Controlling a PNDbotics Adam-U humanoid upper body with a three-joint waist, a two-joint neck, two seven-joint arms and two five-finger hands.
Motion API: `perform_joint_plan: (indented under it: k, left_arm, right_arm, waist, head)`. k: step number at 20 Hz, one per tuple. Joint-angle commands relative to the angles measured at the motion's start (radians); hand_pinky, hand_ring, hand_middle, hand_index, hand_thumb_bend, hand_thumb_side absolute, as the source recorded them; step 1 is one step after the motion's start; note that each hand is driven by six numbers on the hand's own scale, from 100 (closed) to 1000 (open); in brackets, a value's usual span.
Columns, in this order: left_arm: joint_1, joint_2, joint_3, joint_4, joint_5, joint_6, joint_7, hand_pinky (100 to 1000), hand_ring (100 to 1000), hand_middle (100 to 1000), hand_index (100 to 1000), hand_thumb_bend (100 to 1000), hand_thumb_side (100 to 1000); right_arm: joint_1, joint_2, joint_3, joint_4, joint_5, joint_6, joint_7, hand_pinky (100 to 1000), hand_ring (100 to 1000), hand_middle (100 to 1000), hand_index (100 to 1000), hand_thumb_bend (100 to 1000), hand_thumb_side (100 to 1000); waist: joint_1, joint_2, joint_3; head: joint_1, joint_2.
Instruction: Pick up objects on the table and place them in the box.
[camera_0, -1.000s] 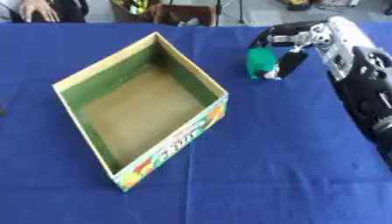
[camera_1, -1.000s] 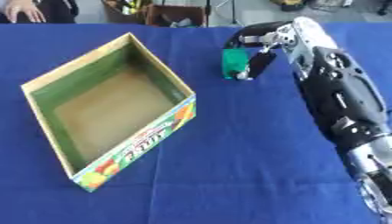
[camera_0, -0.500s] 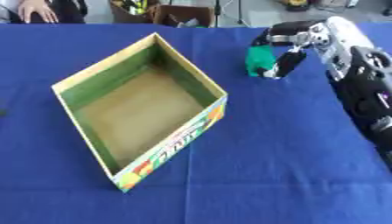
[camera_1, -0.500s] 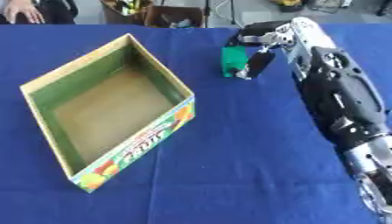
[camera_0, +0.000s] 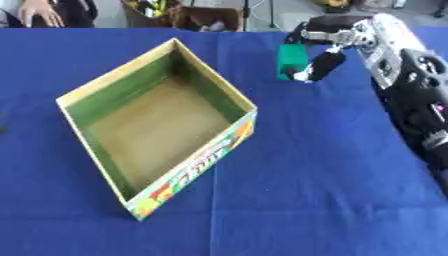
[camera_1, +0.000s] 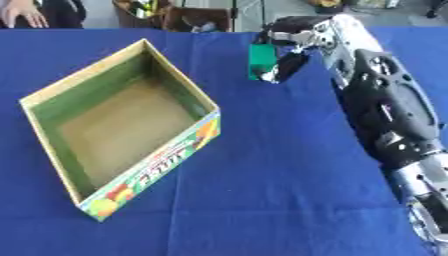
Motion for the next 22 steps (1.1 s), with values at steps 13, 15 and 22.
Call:
perform_joint_plan:
  k: [13,15,22]
  left_arm:
    - [-0.003,0.010,0.000,-0.017,0.009,0.004,-0.001,688,685,729,855,100,1000]
    - [-0.004,0.010,-0.001,-0.017,0.010,0.004,-0.001,689,687,730,855,100,1000]
    - [-0.009,0.007,-0.004,-0.017,0.013,0.003,-0.002,690,686,729,854,100,1000]
  right_arm:
    - [-0.021,-0.029,0.096,-0.298,-0.184,0.118,-0.001,683,580,294,262,100,430]
    - [-0.024,-0.022,0.113,-0.337,-0.204,0.134,0.007,675,581,296,264,100,451]
    - [-0.035,0.055,0.158,-0.386,-0.224,0.149,0.021,680,575,290,265,100,440]
  waist:
    - [0.000,-0.055,-0.014]
    - [-0.002,-0.058,-0.011]
    - [-0.006,-0.068,0.008]
  head:
    - [0.002,0.013]
    - [0.000,0.015]
    - [-0.009,0.013]
